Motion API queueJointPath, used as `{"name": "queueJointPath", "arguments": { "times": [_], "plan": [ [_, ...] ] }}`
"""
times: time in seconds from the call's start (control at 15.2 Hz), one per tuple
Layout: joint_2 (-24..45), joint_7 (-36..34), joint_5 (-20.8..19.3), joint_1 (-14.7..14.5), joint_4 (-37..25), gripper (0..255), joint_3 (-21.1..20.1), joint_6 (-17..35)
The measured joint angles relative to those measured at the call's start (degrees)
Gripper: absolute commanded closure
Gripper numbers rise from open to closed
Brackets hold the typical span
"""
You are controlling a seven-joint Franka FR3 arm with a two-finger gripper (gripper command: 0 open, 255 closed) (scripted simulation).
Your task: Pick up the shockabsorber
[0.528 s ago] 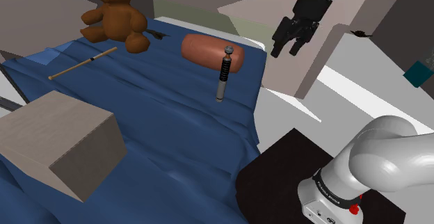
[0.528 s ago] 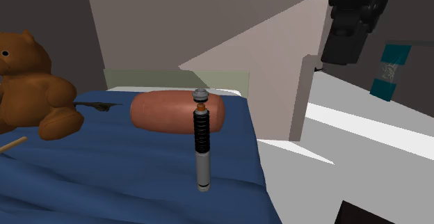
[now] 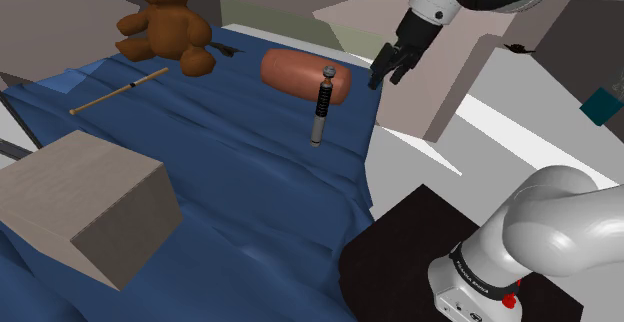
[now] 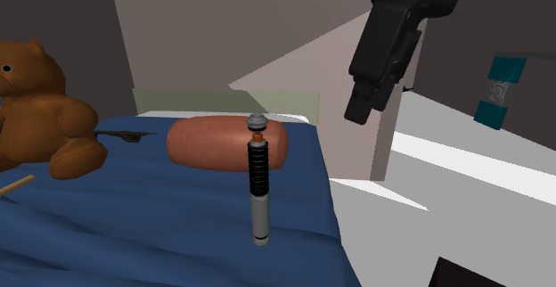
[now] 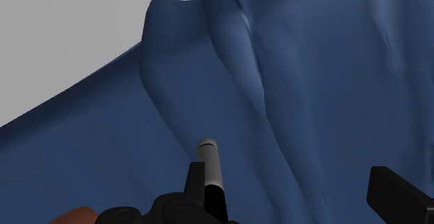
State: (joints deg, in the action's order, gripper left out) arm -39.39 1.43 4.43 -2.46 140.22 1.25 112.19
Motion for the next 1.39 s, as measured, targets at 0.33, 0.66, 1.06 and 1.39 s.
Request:
{"name": "queueJointPath", "arguments": {
  "times": [0.33,0.66,1.06,1.39],
  "plan": [
    [6.1,8.3,0.0,-1.5,2.3,0,3.1,13.6],
    [15.8,17.8,2.3,-4.3,0.8,0,6.9,27.1],
    [27.1,31.4,9.9,-9.4,-3.7,0,11.6,38.9],
    [30.4,35.2,13.6,-10.8,-2.8,0,12.6,43.4]
  ]
}}
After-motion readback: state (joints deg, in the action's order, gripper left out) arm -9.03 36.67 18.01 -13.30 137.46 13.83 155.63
